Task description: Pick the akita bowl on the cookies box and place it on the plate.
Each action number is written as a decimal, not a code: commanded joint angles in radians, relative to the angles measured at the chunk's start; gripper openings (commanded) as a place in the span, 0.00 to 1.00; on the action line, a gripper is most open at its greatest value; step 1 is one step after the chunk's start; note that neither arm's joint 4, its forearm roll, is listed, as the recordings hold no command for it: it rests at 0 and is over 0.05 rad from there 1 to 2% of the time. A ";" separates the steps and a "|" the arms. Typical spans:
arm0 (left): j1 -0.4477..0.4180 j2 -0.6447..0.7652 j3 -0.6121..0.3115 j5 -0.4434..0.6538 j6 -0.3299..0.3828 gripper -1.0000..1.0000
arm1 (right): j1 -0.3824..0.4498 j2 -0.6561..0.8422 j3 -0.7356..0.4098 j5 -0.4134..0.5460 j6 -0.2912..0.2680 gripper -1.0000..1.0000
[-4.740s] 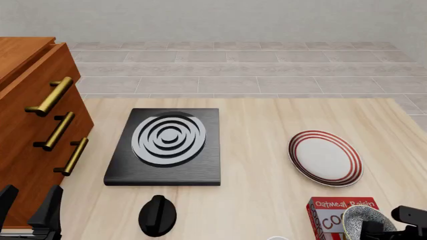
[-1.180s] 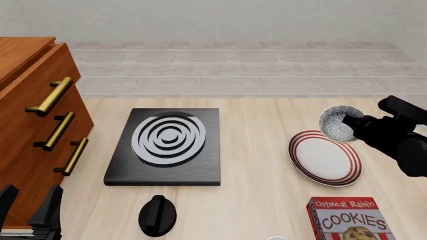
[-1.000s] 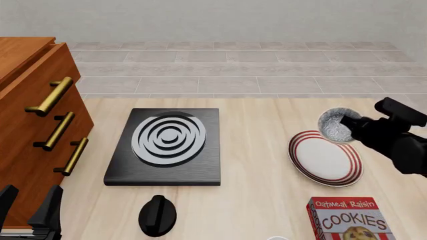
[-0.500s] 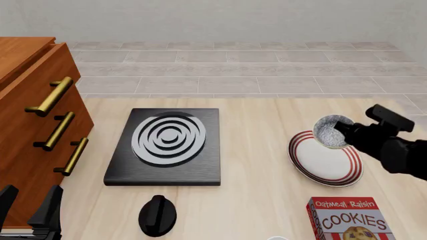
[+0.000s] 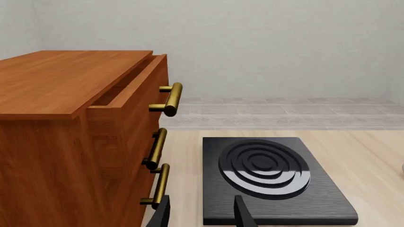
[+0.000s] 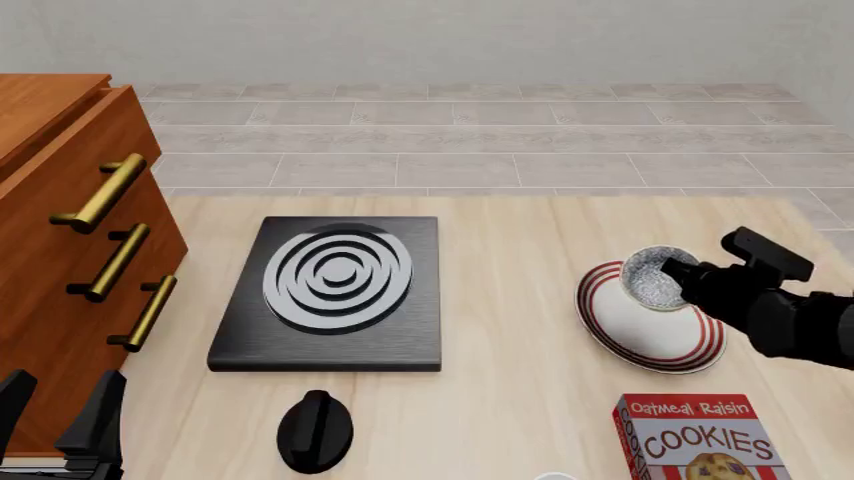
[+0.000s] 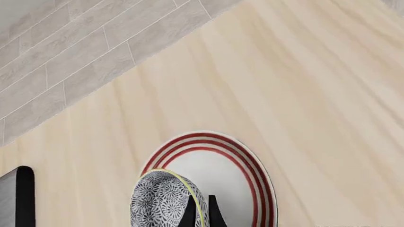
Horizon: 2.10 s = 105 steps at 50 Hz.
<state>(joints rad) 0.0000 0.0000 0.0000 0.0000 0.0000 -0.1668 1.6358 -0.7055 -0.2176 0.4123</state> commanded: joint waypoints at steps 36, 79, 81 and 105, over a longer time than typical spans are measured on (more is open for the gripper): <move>0.000 0.000 0.000 0.000 0.000 1.00 | -0.010 0.087 0.022 -0.081 0.019 0.00; 0.000 0.000 0.000 0.000 0.000 1.00 | -0.022 0.210 0.002 -0.144 0.026 0.00; 0.000 0.000 0.000 0.000 0.000 1.00 | -0.022 0.216 0.003 -0.148 0.026 0.00; 0.000 0.000 0.000 0.000 0.000 1.00 | -0.017 0.142 0.018 -0.125 0.031 1.00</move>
<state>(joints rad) 0.0000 0.0000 0.0000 0.0000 0.0000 -0.1832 1.7976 -0.6910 -0.3495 0.4379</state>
